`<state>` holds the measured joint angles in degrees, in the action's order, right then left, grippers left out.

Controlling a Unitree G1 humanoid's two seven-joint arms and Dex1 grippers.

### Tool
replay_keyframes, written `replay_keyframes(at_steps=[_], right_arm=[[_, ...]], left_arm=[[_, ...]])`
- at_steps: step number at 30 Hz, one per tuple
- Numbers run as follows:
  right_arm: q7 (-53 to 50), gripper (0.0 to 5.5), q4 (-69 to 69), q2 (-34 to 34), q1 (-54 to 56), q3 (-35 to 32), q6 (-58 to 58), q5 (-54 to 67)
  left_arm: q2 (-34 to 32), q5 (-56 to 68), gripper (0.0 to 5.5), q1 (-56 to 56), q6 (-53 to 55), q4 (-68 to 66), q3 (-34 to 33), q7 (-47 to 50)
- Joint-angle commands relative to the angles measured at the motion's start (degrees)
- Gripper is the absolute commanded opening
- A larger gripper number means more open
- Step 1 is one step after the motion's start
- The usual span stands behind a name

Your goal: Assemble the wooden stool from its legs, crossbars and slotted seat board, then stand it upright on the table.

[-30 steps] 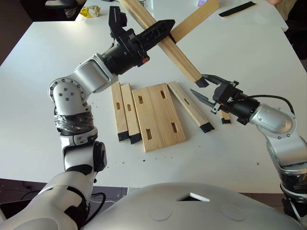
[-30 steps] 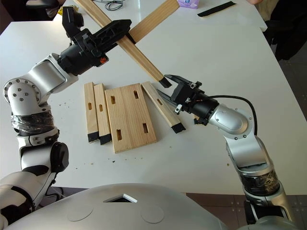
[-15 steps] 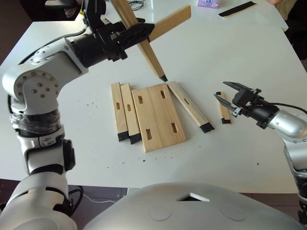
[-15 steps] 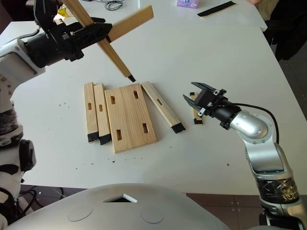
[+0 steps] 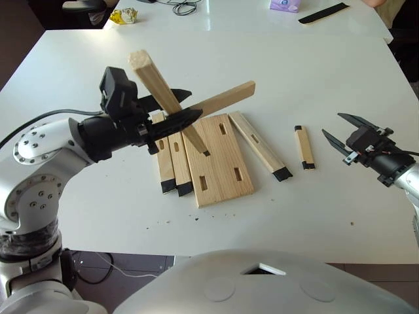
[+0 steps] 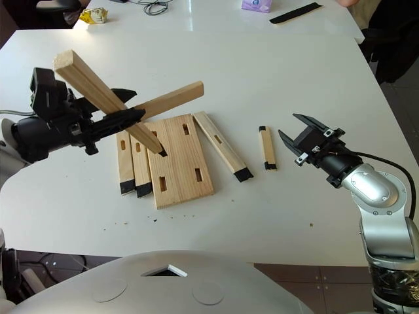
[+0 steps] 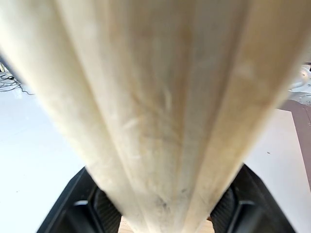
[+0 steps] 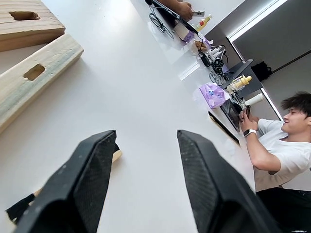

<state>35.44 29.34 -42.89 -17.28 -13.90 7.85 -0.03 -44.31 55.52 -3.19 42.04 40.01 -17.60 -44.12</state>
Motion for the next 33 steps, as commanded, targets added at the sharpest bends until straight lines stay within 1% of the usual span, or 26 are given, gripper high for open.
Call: replay_keyframes(at_steps=[1, 7, 12, 20, 33], right_arm=[[0.38, 2.31, 1.14, -0.09, 0.59, -0.74, 1.17, 0.57], [0.07, 2.31, 1.24, 0.33, 0.4, -1.4, 1.58, 0.61], [0.29, 2.31, 1.35, 0.55, -0.03, -1.61, 1.45, 0.62], [0.95, 2.31, 0.63, 0.27, 1.9, -1.11, 1.6, 0.81], [1.19, 2.31, 0.46, 0.59, 3.26, 0.12, 1.7, 0.66]], left_arm=[[-1.64, -2.58, 2.05, 4.19, -4.26, 2.27, 0.53, -5.79], [-1.58, -8.17, 2.05, 9.04, -10.91, 1.07, 1.41, -11.78], [-0.12, -12.46, 2.05, 12.48, -15.97, -0.01, 3.03, -13.73], [3.14, -16.23, 2.05, 17.48, -20.88, 0.09, 5.44, -12.09], [3.77, -18.81, 2.05, 23.02, -26.36, 0.33, 6.77, -12.12]])
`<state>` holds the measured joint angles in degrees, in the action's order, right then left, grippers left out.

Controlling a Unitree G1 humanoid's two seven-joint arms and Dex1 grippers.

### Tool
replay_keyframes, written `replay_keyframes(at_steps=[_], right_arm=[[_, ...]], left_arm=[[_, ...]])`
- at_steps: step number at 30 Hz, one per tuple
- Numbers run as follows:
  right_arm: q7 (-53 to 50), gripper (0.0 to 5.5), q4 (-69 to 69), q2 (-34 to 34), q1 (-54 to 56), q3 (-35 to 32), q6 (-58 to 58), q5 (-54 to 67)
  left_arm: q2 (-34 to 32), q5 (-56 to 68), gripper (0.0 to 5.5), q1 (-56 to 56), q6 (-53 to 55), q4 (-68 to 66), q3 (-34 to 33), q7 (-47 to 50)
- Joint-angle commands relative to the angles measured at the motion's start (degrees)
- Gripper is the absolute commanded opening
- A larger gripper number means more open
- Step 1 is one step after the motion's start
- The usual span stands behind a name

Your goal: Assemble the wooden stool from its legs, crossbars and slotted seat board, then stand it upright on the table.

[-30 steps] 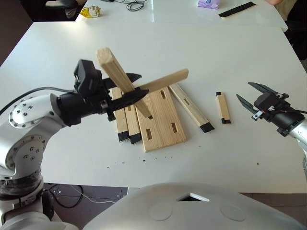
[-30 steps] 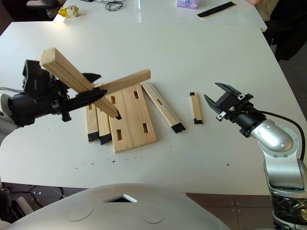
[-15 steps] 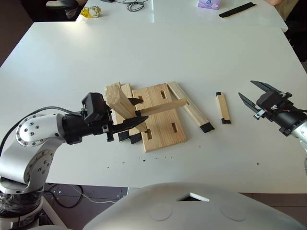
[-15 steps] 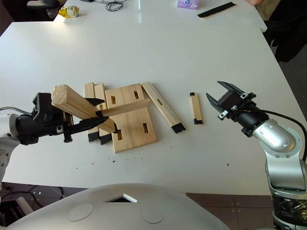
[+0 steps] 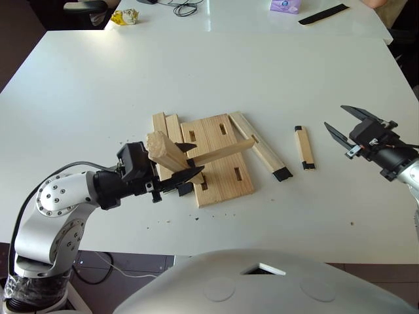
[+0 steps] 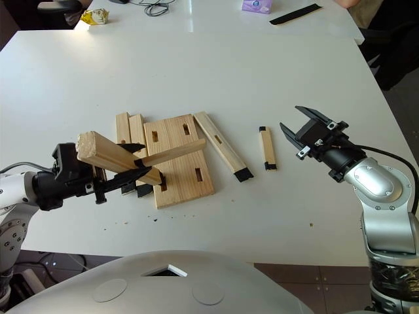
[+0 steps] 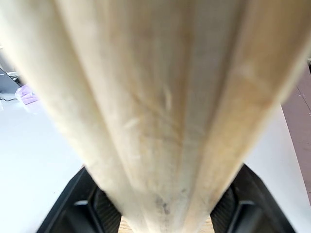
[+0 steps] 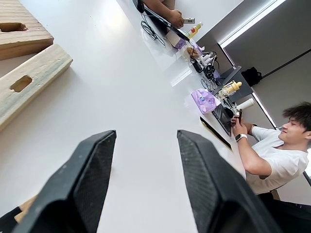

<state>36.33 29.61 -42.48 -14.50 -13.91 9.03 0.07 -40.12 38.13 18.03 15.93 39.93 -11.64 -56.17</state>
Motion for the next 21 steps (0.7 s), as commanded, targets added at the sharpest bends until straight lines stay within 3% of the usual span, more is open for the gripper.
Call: replay_keyframes(at_steps=[1, 21], right_arm=[[0.27, 2.31, 0.2, 0.19, 0.41, 0.09, 0.49, 0.62], [0.84, 2.31, 0.75, 0.03, 0.97, 0.4, 0.84, 1.99]], left_arm=[[-0.54, -1.41, 2.05, 1.97, -0.45, 0.4, 0.88, -0.13], [-2.7, -4.09, 2.05, 5.76, -6.51, -1.13, 3.91, -3.62]])
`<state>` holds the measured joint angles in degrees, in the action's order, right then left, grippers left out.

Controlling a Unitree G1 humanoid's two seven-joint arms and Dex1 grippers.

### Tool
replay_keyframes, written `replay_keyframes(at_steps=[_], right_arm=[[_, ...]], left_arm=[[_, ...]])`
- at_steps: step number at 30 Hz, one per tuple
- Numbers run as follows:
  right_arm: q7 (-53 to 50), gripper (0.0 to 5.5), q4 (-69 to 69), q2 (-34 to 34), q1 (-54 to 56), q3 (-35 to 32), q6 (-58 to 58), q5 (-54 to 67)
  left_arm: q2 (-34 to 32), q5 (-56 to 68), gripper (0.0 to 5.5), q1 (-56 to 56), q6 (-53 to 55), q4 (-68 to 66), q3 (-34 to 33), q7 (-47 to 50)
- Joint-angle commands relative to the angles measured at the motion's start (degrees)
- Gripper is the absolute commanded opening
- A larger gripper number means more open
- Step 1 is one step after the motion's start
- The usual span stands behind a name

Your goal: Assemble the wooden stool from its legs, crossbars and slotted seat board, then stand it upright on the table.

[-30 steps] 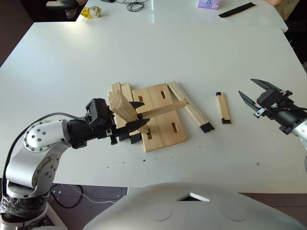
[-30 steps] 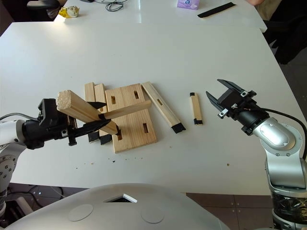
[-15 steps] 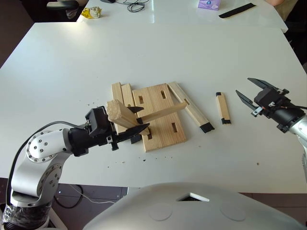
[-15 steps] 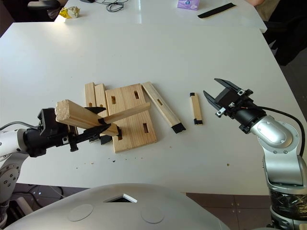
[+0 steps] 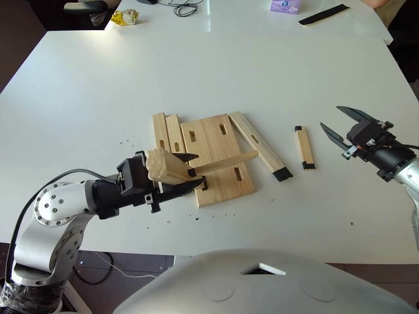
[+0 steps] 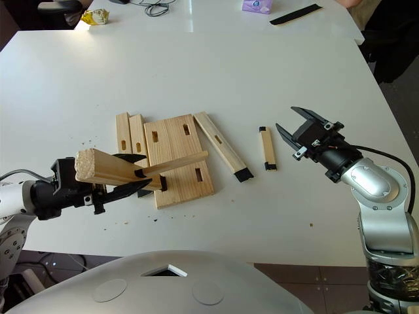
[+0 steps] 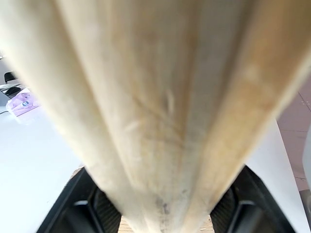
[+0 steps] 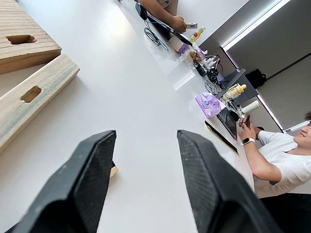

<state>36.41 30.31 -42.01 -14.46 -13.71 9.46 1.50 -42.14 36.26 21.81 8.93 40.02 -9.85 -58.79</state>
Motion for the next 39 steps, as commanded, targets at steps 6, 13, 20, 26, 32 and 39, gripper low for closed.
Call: replay_keyframes(at_steps=[6, 13, 20, 26, 32, 39], right_arm=[[1.17, 2.31, -0.02, -0.56, 1.72, 0.64, 0.51, 0.67], [1.34, 2.31, 0.0, -0.37, 1.48, 0.24, 0.48, 0.71], [1.43, 2.31, -0.43, -0.39, 2.22, 0.5, 0.47, 0.88], [1.66, 2.31, -0.83, -0.54, 2.78, 0.39, 0.5, 1.13], [1.6, 2.31, -0.69, -0.36, 2.94, 0.79, 0.64, 1.12], [1.74, 2.31, 0.89, -0.28, 1.41, -0.02, 1.41, 1.61]], left_arm=[[0.18, -3.63, 2.05, 1.77, -1.26, -2.74, 3.62, 0.67], [-0.54, -2.6, 2.05, 0.9, -1.16, -2.94, 3.68, 1.47], [-0.13, -3.38, 2.05, 1.54, -2.11, -2.91, 4.51, 1.61], [-0.32, -3.42, 2.05, 1.14, -2.79, -2.26, 4.92, 2.01], [-0.24, -3.26, 2.05, 1.51, -3.03, -2.24, 5.45, 1.98], [-1.02, -2.02, 2.05, 2.83, -2.92, -1.38, 4.49, 1.39]])
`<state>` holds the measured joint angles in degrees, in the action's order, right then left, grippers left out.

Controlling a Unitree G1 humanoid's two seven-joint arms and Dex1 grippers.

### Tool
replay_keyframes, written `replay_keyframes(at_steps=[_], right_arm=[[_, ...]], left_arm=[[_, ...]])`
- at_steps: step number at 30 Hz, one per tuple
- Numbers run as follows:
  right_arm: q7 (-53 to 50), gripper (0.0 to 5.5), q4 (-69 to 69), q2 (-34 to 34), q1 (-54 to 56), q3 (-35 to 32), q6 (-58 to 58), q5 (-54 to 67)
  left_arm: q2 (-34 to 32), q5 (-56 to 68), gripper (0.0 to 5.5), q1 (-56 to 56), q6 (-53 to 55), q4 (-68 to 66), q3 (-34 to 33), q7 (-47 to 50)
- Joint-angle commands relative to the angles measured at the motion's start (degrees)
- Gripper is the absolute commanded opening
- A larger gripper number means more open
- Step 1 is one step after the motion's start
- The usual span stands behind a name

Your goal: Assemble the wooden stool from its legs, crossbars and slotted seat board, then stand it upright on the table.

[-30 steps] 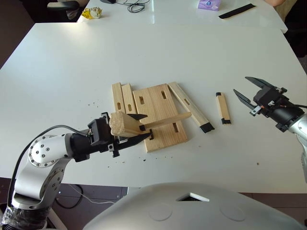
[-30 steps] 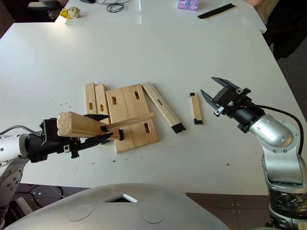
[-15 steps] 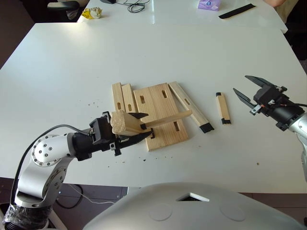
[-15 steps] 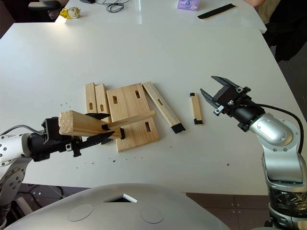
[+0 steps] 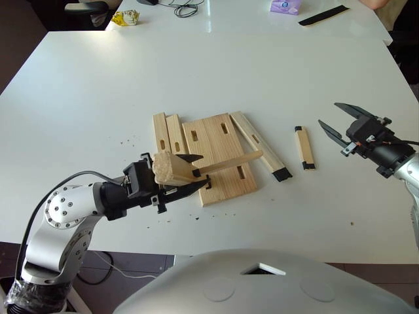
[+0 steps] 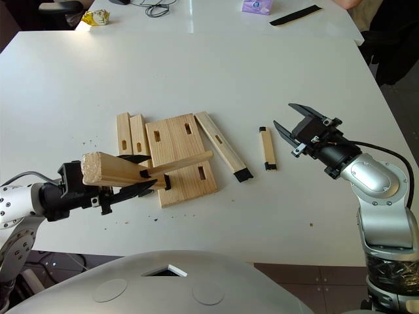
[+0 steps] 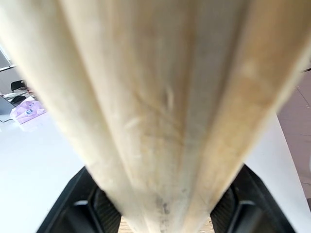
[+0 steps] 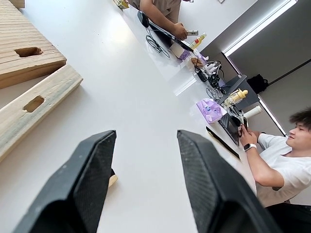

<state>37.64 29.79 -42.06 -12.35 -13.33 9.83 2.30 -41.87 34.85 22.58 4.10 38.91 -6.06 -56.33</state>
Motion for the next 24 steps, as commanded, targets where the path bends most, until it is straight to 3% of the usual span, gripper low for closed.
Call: replay_keyframes(at_steps=[1, 11, 24], right_arm=[[0.45, 2.31, 1.86, -0.1, -1.18, -0.52, 1.25, 0.85], [0.94, 2.31, 5.54, -0.1, -4.29, -1.24, 3.39, 1.75], [-2.35, 2.31, 8.88, 2.45, -6.57, 0.02, 5.69, 0.76]], left_arm=[[-1.49, -0.66, 2.05, 2.49, 1.68, -0.3, 0.58, -1.49], [-4.56, -1.95, 2.05, 4.17, 4.12, -0.7, 0.28, -2.11], [-8.09, -7.08, 2.05, -11.78, 11.06, -9.96, 4.56, 0.52]])
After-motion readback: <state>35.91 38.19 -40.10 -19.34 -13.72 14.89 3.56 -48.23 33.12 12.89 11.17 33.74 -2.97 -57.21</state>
